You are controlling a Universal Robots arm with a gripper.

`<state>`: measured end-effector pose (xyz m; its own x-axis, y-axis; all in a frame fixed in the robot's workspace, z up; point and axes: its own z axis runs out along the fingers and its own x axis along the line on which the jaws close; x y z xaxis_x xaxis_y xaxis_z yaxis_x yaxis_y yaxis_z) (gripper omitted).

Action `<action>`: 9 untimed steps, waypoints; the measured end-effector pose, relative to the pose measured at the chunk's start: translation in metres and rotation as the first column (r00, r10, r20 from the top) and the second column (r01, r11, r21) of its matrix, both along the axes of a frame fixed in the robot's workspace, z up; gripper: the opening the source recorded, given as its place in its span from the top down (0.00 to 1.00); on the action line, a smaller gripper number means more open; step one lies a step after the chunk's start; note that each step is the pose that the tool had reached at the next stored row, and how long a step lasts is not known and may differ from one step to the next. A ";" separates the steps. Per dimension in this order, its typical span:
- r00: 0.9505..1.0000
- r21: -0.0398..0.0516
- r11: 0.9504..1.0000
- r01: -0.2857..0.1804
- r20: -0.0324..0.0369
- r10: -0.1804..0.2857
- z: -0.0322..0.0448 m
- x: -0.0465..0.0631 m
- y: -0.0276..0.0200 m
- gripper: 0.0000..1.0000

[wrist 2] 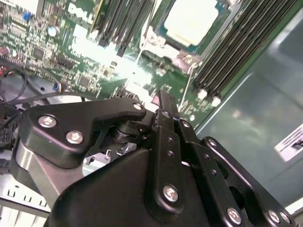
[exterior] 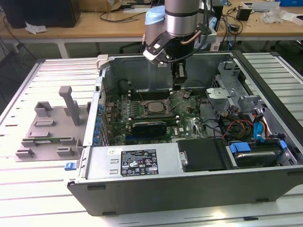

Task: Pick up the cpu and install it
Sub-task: 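Close the cpu cover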

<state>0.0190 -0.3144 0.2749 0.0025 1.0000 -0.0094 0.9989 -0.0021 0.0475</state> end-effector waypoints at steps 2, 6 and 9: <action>1.000 0.000 1.000 0.000 0.000 0.000 -0.0021 0.012 0.0000 0.89; 1.000 0.000 1.000 0.000 -0.001 0.000 -0.0074 0.022 0.0000 0.89; 1.000 0.000 1.000 0.000 -0.002 0.000 -0.0117 0.032 0.0000 0.89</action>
<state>0.0506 -0.3144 0.2631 0.0025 1.0000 -0.0090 0.9990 -0.0021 0.0455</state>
